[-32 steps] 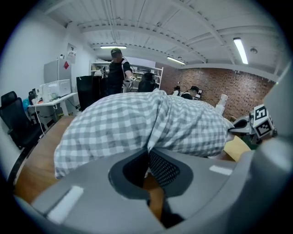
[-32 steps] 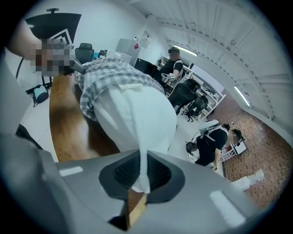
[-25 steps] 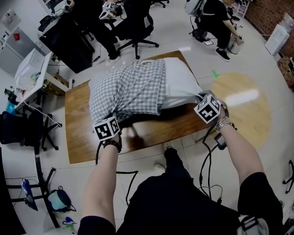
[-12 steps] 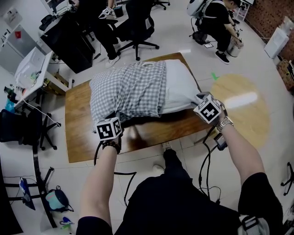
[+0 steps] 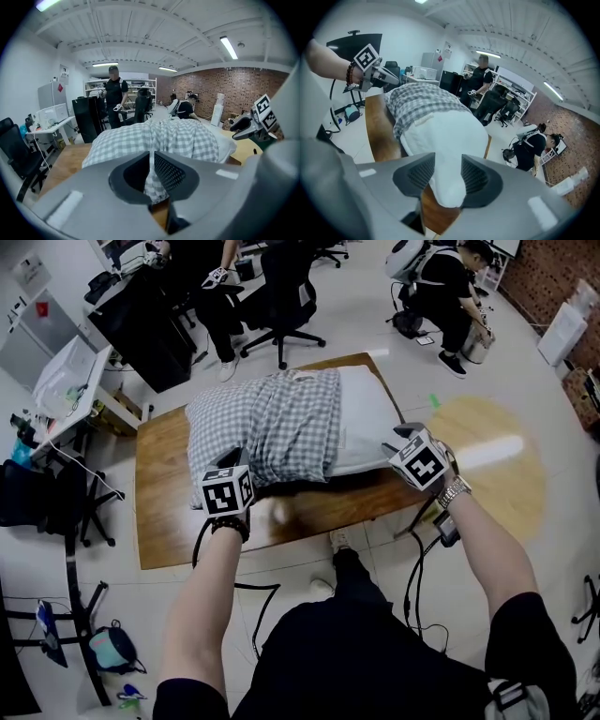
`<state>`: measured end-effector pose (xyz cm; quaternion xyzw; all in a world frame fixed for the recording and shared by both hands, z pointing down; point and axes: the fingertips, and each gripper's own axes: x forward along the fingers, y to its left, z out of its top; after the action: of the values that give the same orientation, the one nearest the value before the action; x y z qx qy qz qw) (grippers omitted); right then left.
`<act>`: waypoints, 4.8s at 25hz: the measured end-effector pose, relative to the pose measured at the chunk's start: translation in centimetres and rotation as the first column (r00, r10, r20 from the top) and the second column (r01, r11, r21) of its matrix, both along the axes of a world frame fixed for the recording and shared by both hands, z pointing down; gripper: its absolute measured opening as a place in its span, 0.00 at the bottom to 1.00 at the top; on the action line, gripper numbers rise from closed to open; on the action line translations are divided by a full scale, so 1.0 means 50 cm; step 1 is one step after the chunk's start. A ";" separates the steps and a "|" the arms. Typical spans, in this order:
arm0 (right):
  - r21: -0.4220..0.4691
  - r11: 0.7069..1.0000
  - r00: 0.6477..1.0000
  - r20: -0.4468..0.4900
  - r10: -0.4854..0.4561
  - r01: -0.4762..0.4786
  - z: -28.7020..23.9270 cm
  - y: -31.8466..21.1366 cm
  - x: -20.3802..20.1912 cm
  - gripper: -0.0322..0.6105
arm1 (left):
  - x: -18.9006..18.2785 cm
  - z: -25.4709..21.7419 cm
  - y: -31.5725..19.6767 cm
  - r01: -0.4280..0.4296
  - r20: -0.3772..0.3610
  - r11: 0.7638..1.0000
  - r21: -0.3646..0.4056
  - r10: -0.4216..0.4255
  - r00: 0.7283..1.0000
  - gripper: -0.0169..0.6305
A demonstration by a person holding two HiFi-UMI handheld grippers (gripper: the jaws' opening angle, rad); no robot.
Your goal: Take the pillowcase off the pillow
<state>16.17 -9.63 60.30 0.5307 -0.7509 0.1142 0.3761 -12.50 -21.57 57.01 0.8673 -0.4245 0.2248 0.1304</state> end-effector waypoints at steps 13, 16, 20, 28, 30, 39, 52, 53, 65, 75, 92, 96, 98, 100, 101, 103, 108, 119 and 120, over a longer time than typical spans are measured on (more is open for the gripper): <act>0.068 0.997 1.000 -0.001 -0.019 0.019 -0.074 -0.018 -0.001 0.32 | 0.081 -0.115 -0.009 -0.118 0.071 0.990 0.082 0.112 0.991 0.09; 0.064 0.998 1.000 0.010 -0.018 0.017 -0.098 -0.041 0.009 0.32 | 0.104 -0.138 -0.029 -0.136 0.086 0.987 0.084 0.129 0.988 0.10; 0.062 0.998 1.000 0.013 -0.022 0.021 -0.113 -0.075 0.021 0.32 | 0.127 -0.151 -0.058 -0.157 0.100 0.984 0.085 0.148 0.984 0.12; 0.055 0.998 0.999 0.038 -0.027 0.025 -0.126 -0.174 0.052 0.32 | 0.181 -0.171 -0.151 -0.211 0.133 0.975 0.071 0.200 0.971 0.19; 0.051 0.998 0.999 0.047 -0.029 0.026 -0.136 -0.209 0.061 0.32 | 0.199 -0.178 -0.184 -0.228 0.144 0.972 0.062 0.217 0.965 0.21; 0.024 0.999 0.994 0.106 -0.038 0.036 -0.150 -0.376 0.128 0.33 | 0.325 -0.181 -0.327 -0.334 0.200 0.942 -0.025 0.332 0.922 0.31; -0.100 0.990 0.975 0.210 -0.073 0.095 -0.071 -0.577 0.221 0.37 | 0.515 -0.113 -0.470 -0.489 0.220 0.830 -0.269 0.547 0.808 0.36; -0.113 0.988 0.973 0.217 -0.079 0.105 -0.063 -0.589 0.223 0.37 | 0.523 -0.104 -0.478 -0.495 0.219 0.818 -0.292 0.561 0.798 0.36; -0.278 0.930 0.929 0.343 -0.139 0.242 0.049 -0.669 0.216 0.43 | 0.574 0.025 -0.542 -0.516 0.264 0.694 -0.502 0.691 0.673 0.39; -0.339 0.903 0.926 0.352 -0.138 0.263 0.104 -0.676 0.205 0.43 | 0.555 0.137 -0.514 -0.489 0.270 0.573 -0.658 0.785 0.557 0.32; -0.264 0.950 0.967 0.233 -0.105 0.166 0.045 -0.646 0.226 0.07 | 0.468 0.098 -0.573 -0.364 0.410 0.732 -0.576 0.644 0.646 0.04; -0.259 0.955 0.976 0.194 -0.096 0.145 0.042 -0.630 0.241 0.07 | 0.441 0.088 -0.575 -0.330 0.436 0.765 -0.553 0.604 0.668 0.04; -0.256 0.958 0.979 0.184 -0.085 0.131 0.040 -0.623 0.250 0.07 | 0.428 0.083 -0.572 -0.315 0.436 0.776 -0.547 0.585 0.683 0.04; -0.258 0.959 0.982 0.177 -0.072 0.117 0.043 -0.611 0.256 0.07 | 0.413 0.079 -0.565 -0.304 0.433 0.784 -0.542 0.570 0.699 0.04; -0.258 0.960 0.982 0.174 -0.067 0.111 0.044 -0.607 0.258 0.07 | 0.406 0.076 -0.562 -0.300 0.432 0.787 -0.539 0.564 0.704 0.04; -0.255 0.961 0.984 0.166 -0.060 0.102 0.043 -0.603 0.261 0.07 | 0.393 0.069 -0.562 -0.293 0.437 0.796 -0.530 0.553 0.710 0.04; -0.243 0.967 0.988 0.147 -0.047 0.082 0.038 -0.579 0.270 0.07 | 0.358 0.068 -0.547 -0.269 0.449 0.814 -0.515 0.523 0.725 0.04; -0.224 0.974 0.993 0.117 -0.020 0.046 0.038 -0.565 0.278 0.07 | 0.311 0.053 -0.529 -0.254 0.434 0.838 -0.483 0.482 0.761 0.04; -0.224 0.973 0.993 0.112 -0.022 0.047 0.040 -0.564 0.272 0.07 | 0.311 0.052 -0.525 -0.262 0.435 0.839 -0.477 0.484 0.759 0.04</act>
<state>29.78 -37.84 62.32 0.4643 -0.7614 0.2213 0.3946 3.08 -47.83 59.60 0.7924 -0.2048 0.5605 0.1262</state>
